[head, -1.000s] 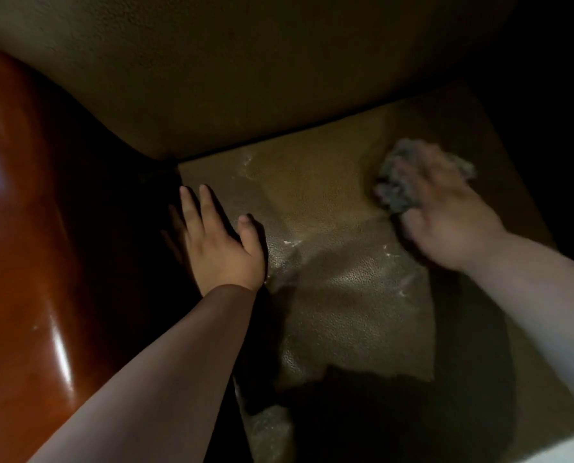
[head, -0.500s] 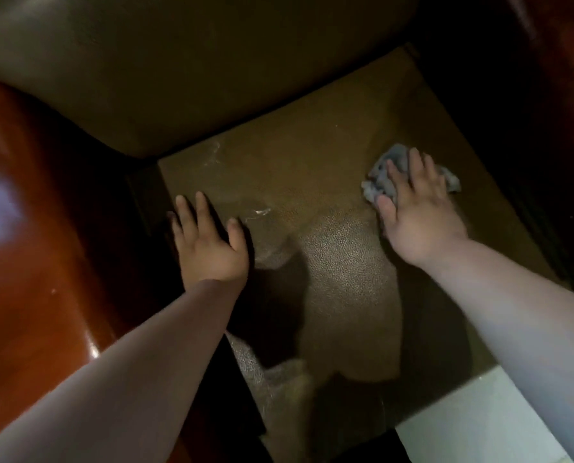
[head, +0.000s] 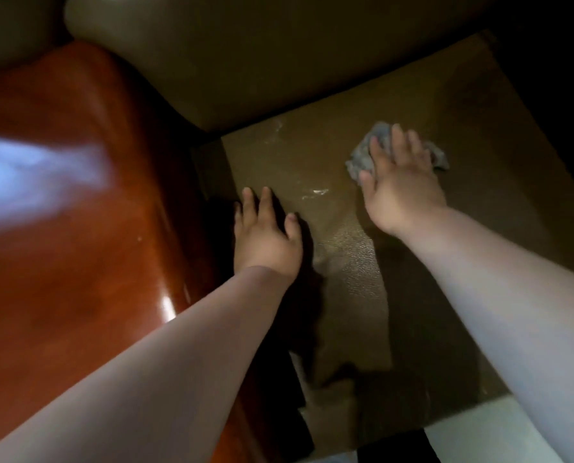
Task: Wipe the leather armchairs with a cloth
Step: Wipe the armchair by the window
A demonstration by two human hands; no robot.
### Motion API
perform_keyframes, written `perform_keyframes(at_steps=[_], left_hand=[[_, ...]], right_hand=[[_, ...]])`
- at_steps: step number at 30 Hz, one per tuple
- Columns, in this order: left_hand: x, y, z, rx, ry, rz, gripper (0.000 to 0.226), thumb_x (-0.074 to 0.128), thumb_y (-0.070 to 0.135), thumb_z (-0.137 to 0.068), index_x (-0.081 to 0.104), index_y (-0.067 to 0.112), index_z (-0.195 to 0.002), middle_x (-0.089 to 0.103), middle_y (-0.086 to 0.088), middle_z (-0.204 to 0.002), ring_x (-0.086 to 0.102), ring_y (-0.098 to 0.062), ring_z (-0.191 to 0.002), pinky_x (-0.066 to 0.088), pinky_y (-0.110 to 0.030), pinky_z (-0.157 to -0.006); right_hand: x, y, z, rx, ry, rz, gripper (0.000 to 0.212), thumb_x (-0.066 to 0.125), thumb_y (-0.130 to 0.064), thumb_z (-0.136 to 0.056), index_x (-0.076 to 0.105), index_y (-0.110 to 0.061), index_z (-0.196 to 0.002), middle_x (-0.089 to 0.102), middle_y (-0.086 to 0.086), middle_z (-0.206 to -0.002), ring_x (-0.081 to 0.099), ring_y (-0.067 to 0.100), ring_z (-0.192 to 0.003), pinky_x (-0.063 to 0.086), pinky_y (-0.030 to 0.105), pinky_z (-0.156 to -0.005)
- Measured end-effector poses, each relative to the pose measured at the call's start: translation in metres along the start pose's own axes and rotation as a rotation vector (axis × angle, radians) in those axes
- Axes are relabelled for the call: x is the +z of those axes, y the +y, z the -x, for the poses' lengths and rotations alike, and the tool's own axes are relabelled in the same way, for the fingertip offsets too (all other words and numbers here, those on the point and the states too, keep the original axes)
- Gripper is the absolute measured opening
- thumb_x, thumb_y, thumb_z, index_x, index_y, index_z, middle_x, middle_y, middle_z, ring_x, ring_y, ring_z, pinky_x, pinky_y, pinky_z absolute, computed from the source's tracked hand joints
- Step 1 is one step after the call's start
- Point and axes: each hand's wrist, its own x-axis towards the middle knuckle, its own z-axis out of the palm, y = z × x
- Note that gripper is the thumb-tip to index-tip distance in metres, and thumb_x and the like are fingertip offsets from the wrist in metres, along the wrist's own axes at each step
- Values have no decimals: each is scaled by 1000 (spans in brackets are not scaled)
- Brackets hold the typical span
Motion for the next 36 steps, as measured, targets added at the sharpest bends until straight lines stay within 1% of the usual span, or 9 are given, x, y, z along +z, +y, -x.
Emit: perform_keyframes(at_steps=[3,7,10,15,21,24,27,30,36], left_hand=[[-24,-1,13,68,-67,-235,69,45,53,-105,22,29,-166,16,-3,-175,23,-28,-159,29,-43,-124],[-77,-7,48,425,49,-632,53,39,57,-101,57,25,-139,67,-4,-129,61,-31,-119,45,-45,-99],[-115,-31,49,533,110,-797,63,35,59,-98,58,24,-146,58,-8,-150,45,-34,-145,24,-53,-125],[-130,-49,44,433,240,-594,77,34,62,-94,39,25,-162,12,-8,-177,0,-30,-164,1,-55,-132],[-170,-84,14,430,358,-347,69,42,55,-93,43,33,-159,16,0,-177,9,-27,-163,9,-52,-132],[-170,-85,13,438,364,-372,70,41,56,-94,37,37,-161,10,2,-178,3,-26,-164,6,-54,-132],[-168,-83,12,435,375,-361,69,43,56,-94,39,38,-160,10,2,-178,4,-26,-164,6,-54,-132],[-170,-83,12,430,381,-350,68,43,55,-94,42,38,-159,12,3,-177,5,-26,-164,7,-55,-132],[-170,-84,11,417,393,-321,72,43,54,-93,36,35,-162,11,1,-178,5,-24,-164,8,-52,-132]], right_hand=[[17,-53,15,-241,-58,113,66,20,-47,-106,5,-28,-167,-16,12,-172,-16,38,-158,-6,50,-127],[32,-59,93,-589,-145,166,68,33,-48,-103,21,-26,-166,-4,2,-175,-17,25,-158,-9,42,-128],[14,-36,69,-633,-209,245,67,25,-49,-105,14,-26,-167,-12,1,-173,-15,25,-159,-10,40,-127],[4,-66,4,-67,-73,93,65,21,-46,-108,5,-23,-166,-13,11,-173,-13,38,-158,-3,51,-129],[56,-120,110,-720,-169,159,57,44,-38,-104,42,-16,-157,9,8,-174,-6,33,-160,0,49,-130],[45,-84,109,-764,-170,147,61,54,-37,-100,44,-19,-157,17,4,-172,11,30,-160,11,47,-130],[29,-78,63,-549,-98,159,68,24,-46,-101,30,-19,-164,8,8,-174,4,32,-160,-1,45,-128],[22,-112,25,-143,-84,94,69,20,-51,-104,9,-24,-167,-11,10,-174,-14,36,-158,-8,49,-126],[63,-126,111,-806,-225,199,61,37,-47,-105,33,-25,-162,11,4,-174,0,33,-160,0,47,-129]])
